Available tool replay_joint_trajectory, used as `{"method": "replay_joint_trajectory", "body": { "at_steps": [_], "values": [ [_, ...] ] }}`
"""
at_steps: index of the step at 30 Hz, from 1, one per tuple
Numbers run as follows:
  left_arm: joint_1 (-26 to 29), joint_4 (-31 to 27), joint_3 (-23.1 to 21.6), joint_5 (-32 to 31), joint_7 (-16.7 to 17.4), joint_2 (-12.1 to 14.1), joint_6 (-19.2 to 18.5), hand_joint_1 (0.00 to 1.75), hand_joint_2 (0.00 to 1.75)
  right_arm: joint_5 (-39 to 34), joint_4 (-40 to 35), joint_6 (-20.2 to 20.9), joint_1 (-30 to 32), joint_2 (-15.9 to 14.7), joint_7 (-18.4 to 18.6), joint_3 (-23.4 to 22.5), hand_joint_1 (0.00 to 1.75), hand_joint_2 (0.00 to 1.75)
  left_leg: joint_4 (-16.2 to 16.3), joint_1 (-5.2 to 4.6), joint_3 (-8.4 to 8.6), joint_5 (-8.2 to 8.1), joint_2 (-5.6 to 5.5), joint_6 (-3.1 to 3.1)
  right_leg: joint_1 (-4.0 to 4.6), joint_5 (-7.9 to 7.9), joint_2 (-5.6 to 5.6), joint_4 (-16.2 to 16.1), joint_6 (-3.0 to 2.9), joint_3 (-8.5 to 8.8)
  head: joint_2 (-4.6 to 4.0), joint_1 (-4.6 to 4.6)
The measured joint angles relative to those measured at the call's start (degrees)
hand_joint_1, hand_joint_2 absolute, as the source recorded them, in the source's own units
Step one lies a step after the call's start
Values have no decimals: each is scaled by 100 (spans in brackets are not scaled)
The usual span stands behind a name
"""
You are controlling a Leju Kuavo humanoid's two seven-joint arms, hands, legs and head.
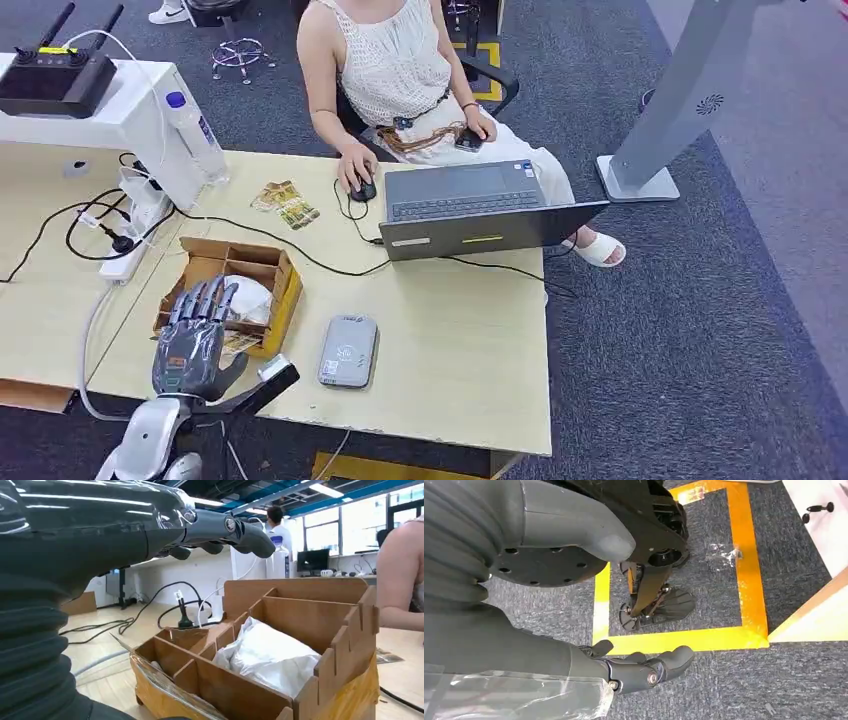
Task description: Pass the card to the sensor for recognition and then transmit it.
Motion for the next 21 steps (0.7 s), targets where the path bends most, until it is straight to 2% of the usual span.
{"method": "replay_joint_trajectory", "body": {
  "at_steps": [21],
  "values": [
    [-2,146,107,-13,2,-4,-55,0,175,57,0,0,0,0,15,-48,0,175,0,0,0,0,0,0,0,0,0,0,0,0,0,0]
  ]
}}
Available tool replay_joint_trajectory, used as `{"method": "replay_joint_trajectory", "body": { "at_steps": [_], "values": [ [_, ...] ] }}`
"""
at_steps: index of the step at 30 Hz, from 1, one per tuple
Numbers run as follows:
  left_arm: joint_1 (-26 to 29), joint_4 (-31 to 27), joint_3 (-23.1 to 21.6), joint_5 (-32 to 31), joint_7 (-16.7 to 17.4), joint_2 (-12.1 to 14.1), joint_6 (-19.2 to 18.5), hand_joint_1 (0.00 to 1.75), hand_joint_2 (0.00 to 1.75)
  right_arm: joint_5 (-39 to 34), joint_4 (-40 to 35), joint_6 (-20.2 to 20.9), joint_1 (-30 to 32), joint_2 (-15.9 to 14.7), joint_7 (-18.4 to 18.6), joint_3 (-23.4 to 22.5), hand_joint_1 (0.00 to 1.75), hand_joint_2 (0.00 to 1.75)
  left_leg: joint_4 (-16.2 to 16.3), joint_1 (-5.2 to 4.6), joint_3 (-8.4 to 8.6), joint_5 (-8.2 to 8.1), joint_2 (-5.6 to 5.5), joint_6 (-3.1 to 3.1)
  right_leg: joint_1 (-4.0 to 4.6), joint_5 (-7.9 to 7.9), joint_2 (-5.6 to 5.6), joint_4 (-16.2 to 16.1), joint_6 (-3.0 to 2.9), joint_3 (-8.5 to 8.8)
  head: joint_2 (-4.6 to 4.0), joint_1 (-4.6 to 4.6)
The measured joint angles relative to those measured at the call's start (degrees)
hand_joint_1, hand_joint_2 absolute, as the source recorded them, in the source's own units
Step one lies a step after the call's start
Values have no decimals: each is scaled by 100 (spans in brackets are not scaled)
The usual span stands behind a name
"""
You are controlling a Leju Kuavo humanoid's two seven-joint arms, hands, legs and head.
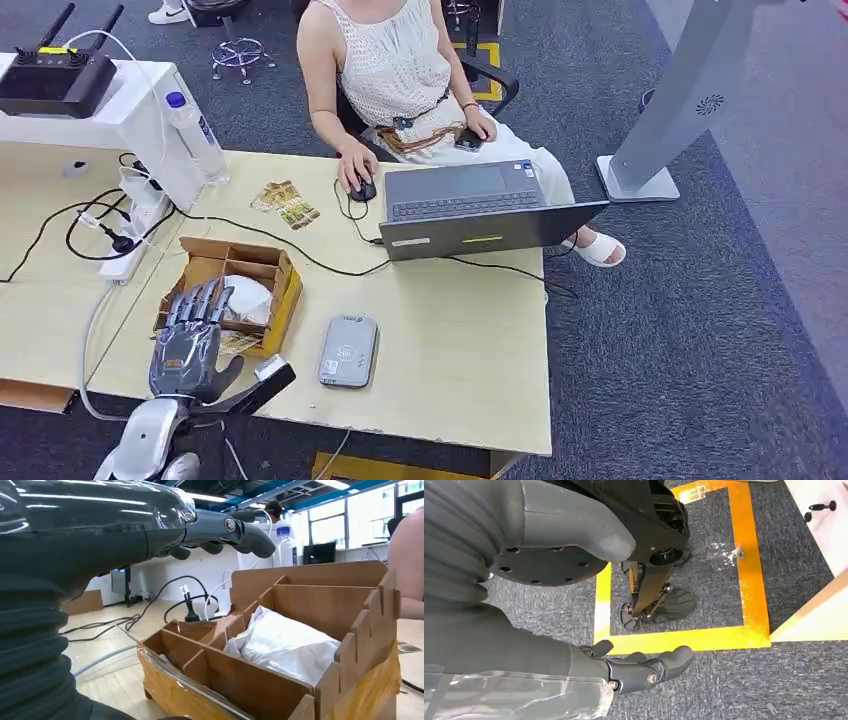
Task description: Pass the card to the sensor for recognition and then transmit it.
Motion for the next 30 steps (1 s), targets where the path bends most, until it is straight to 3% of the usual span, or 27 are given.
{"method": "replay_joint_trajectory", "body": {
  "at_steps": [11,12,30],
  "values": [
    [0,11,31,-17,52,-4,-68,0,175,42,0,0,1,0,0,-15,0,175,0,0,0,0,0,0,0,0,0,0,0,0,0,0],
    [0,11,31,-17,52,-4,-68,175,175,41,0,0,1,0,0,-15,0,175,0,0,0,0,0,0,0,0,0,0,0,0,0,-2],
    [-52,11,39,146,17,0,-396,175,175,107,0,2,2,0,0,-140,0,175,0,0,0,0,1,0,0,0,1,0,0,0,0,0]
  ]
}}
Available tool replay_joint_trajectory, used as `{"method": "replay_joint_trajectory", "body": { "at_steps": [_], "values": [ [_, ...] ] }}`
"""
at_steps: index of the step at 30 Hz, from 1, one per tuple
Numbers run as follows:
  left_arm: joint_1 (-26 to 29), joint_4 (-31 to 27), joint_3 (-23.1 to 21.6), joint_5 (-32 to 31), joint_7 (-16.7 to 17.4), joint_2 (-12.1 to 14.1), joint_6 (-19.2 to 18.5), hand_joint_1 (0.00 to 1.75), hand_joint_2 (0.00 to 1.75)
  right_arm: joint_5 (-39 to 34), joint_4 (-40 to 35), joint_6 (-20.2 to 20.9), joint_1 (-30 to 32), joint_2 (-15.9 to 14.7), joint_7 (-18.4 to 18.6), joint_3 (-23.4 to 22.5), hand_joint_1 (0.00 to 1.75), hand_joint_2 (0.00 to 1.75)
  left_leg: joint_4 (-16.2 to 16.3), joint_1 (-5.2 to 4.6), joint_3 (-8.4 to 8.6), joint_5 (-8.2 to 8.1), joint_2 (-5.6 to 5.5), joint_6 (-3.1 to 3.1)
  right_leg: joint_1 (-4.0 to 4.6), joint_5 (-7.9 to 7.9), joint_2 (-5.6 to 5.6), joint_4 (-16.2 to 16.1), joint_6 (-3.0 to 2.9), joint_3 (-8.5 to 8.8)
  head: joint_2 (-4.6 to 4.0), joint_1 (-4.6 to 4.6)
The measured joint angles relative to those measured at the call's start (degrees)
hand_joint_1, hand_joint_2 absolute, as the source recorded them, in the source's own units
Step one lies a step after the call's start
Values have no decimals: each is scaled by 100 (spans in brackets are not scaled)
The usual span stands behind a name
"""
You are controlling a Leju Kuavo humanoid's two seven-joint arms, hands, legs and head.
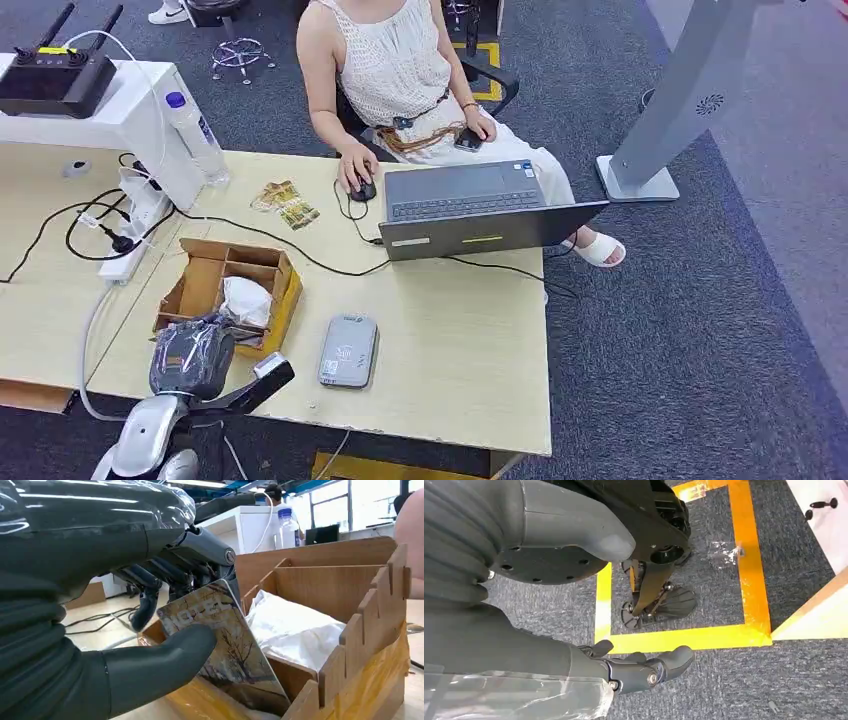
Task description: Pass the card to the sensor for recognition and then transmit it.
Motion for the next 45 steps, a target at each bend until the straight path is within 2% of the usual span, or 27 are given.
{"method": "replay_joint_trajectory", "body": {
  "at_steps": [9,23,37,45],
  "values": [
    [-15,0,0,41,-17,11,-44,175,175,42,0,0,0,-2,0,-11,0,175,0,0,0,0,0,0,0,0,0,0,0,0,0,0],
    [-6,-53,0,-26,39,-9,175,175,175,63,0,0,3,0,-7,-127,0,175,0,0,0,0,0,0,0,0,0,0,0,0,0,0],
    [127,-752,0,-87,-22,-31,260,175,175,79,0,2,5,0,-52,-234,0,175,0,0,0,1,-1,0,0,0,-1,0,0,0,0,0],
    [247,-1659,-35,-70,-188,63,264,175,175,59,0,0,15,0,-96,-363,0,175,0,0,-1,0,-2,0,0,0,-2,0,0,-1,0,0]
  ]
}}
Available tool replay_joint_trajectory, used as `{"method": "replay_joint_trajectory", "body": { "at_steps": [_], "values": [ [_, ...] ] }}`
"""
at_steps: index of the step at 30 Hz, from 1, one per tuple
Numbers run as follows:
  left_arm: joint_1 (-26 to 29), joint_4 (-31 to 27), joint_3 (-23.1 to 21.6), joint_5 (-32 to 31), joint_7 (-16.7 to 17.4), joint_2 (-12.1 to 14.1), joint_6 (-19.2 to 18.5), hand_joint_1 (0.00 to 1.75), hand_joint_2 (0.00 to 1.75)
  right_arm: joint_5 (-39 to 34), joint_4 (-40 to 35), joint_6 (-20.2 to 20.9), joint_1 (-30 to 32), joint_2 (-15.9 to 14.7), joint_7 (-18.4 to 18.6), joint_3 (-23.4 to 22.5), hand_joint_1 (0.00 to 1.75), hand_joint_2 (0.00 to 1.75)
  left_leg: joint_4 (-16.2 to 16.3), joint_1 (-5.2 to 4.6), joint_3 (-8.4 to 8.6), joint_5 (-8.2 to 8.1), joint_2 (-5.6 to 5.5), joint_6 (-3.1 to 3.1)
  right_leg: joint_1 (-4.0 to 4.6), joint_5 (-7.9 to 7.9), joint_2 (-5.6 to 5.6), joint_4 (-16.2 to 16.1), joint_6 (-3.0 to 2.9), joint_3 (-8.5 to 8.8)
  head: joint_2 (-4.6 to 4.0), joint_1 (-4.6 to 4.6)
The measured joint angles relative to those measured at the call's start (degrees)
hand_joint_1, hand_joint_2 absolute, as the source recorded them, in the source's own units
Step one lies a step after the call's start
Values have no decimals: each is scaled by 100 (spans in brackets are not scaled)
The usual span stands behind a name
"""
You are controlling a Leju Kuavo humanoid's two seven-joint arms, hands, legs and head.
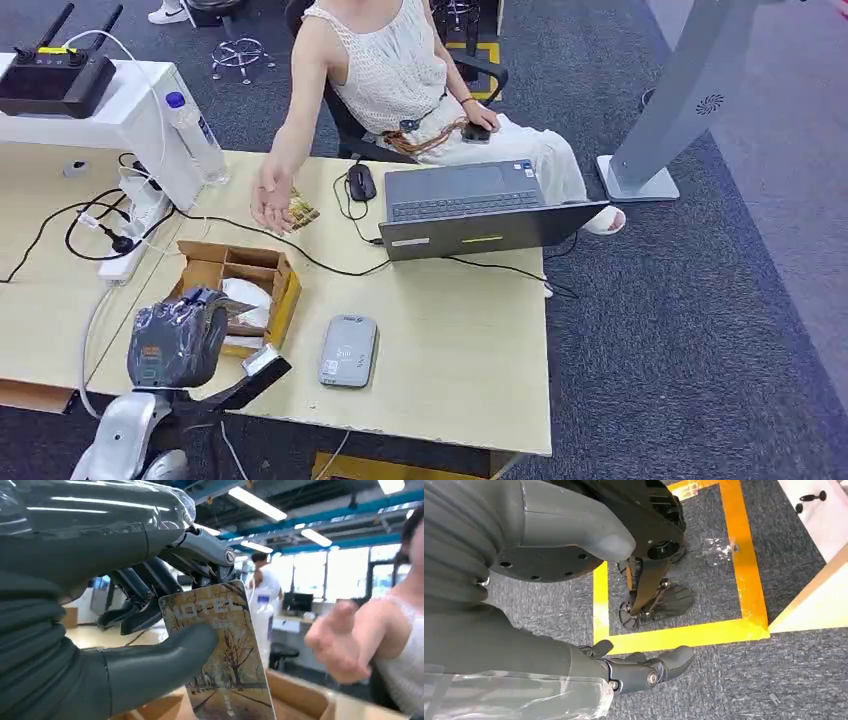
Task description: Pass the card to the sensor for recognition and then transmit it.
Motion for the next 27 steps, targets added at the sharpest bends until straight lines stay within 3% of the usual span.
{"method": "replay_joint_trajectory", "body": {
  "at_steps": [7,12,15,19,23,27],
  "values": [
    [-12,-496,-55,166,-76,122,50,175,175,7,0,2,7,0,-11,-81,0,175,0,0,3,2,1,-3,0,0,1,0,0,-1,0,-2],
    [-788,-535,-57,159,-39,159,197,175,175,228,0,61,-17,0,-24,-90,0,175,1,2,-2,18,-17,-4,1,13,-16,0,-2,-1,0,0],
    [-1743,94,-57,-101,-20,129,606,175,175,378,0,92,-123,0,101,-63,0,175,0,1,-7,37,-25,-3,1,27,-28,2,-5,-3,0,-2],
    [-2916,1361,-57,-249,-129,68,1108,175,175,476,0,83,-310,28,273,-7,0,175,0,2,-7,58,-13,-8,2,51,-14,3,-4,-9,0,-2],
    [-3477,2115,-57,-269,-138,-20,1231,175,175,487,0,76,-359,35,306,31,0,175,1,2,-8,61,-11,-6,2,54,-8,4,0,-10,0,0],
    [-3686,2532,-61,-300,-135,-81,1248,175,175,485,0,74,-373,37,313,68,0,175,1,1,-10,61,-11,-6,2,53,-7,3,0,-12,0,2]
  ]
}}
